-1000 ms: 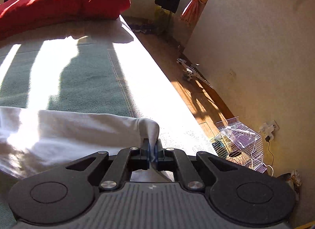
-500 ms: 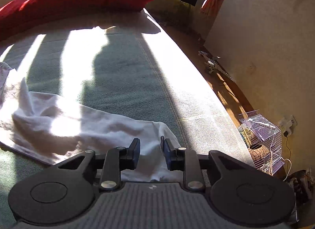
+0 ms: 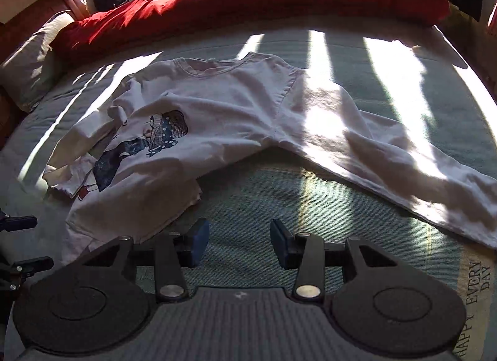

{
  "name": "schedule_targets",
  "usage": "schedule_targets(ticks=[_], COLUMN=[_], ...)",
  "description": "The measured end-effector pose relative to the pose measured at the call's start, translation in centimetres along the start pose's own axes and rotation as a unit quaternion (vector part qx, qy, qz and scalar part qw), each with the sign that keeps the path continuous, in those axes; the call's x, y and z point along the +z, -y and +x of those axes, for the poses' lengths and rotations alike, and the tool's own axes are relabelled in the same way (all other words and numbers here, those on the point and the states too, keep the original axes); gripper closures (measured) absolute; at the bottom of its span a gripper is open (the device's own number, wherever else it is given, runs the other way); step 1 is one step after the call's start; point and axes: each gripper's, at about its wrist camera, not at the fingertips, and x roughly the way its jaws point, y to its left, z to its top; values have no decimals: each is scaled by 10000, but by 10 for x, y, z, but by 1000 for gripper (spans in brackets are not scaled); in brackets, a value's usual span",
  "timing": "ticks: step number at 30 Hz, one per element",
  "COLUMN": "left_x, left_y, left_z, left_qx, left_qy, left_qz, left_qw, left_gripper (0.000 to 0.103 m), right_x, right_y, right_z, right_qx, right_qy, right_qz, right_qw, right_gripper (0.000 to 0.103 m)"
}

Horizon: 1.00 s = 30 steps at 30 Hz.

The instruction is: Fold clothes

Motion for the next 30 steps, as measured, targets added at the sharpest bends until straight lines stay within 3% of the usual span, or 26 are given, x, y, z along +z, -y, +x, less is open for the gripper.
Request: schedule_targets(ticks=[4,10,15,22,30], left_x=[-14,-27,-32,-32,-28], left_y=[-1,2,0,-2,-3], left_z=[-6,-10,-9,2,15], left_qx=[-15,-43,-110,-141,-156], left_qy=[85,116,107,-2,-142], left_qz=[-113,-40,-89,-154,-190], left_qw=[9999,9999,9998,9998,9996], left_gripper=[26,26,25,25,25], right_x=[-18,-39,-49,-44,-41], right_y=[-49,-84,-85,-60,-86], right_z=[25,52,63,78,105], right_qx=[321,700,926,1385,1201], right_qy=[-295,-508,-481,-137,-301], right_qz=[-264,-182,144,1185,997], right_qw=[9987,9961,9944,9832,9873], right_gripper=[54,54,52,53,52])
